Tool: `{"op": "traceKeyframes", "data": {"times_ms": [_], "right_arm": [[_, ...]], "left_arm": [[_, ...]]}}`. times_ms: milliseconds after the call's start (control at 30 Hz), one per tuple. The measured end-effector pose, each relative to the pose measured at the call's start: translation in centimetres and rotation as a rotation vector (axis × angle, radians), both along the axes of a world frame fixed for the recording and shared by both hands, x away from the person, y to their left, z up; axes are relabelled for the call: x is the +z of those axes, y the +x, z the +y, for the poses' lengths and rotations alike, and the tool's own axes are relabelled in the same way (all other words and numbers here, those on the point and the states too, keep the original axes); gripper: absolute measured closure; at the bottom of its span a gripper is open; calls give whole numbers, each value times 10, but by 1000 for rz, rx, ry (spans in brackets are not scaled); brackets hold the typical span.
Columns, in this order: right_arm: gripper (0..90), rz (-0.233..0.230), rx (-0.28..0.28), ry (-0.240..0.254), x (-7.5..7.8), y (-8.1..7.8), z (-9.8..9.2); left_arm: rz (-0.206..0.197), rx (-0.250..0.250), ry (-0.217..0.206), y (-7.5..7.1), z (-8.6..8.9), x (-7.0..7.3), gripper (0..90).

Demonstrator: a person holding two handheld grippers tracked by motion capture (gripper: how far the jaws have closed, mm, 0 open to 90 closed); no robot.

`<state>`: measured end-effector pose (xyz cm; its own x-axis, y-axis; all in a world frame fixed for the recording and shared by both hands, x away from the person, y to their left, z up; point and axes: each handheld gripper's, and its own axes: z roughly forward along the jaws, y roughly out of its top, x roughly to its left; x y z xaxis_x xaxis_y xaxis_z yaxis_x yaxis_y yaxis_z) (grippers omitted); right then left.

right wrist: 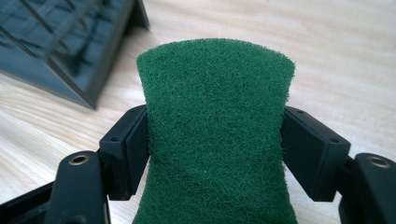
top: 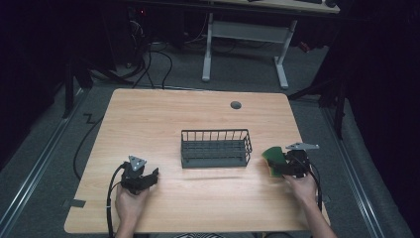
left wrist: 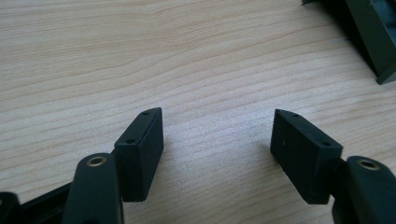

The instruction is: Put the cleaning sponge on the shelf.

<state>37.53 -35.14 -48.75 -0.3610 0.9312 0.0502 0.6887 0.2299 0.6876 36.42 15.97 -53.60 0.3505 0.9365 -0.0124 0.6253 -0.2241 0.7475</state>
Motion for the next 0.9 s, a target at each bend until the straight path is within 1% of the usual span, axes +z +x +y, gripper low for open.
{"op": "traceKeyframes", "data": {"times_ms": [33, 200, 333, 433, 567, 900], "right_arm": [[294, 1, 1, 8, 3, -1, 0], [296, -20, -3, 18, 11, -1, 0], [297, -34, 8, 22, 18, -1, 0], [297, -31, 15, 8, 23, -1, 3], [297, -42, 35, -7, 32, 1, 8], [297, -71, 87, 1, 60, 5, 25]], "left_arm": [[0, 0, 0, 0, 0, 0, 351], [1, -1, -1, 0, 0, 0, 350], [1, -2, -1, 0, 0, 0, 349], [1, -3, 0, 0, 0, 0, 347], [1, -3, 1, 0, 0, 0, 346], [1, -4, 0, 0, 0, 0, 345]]}}
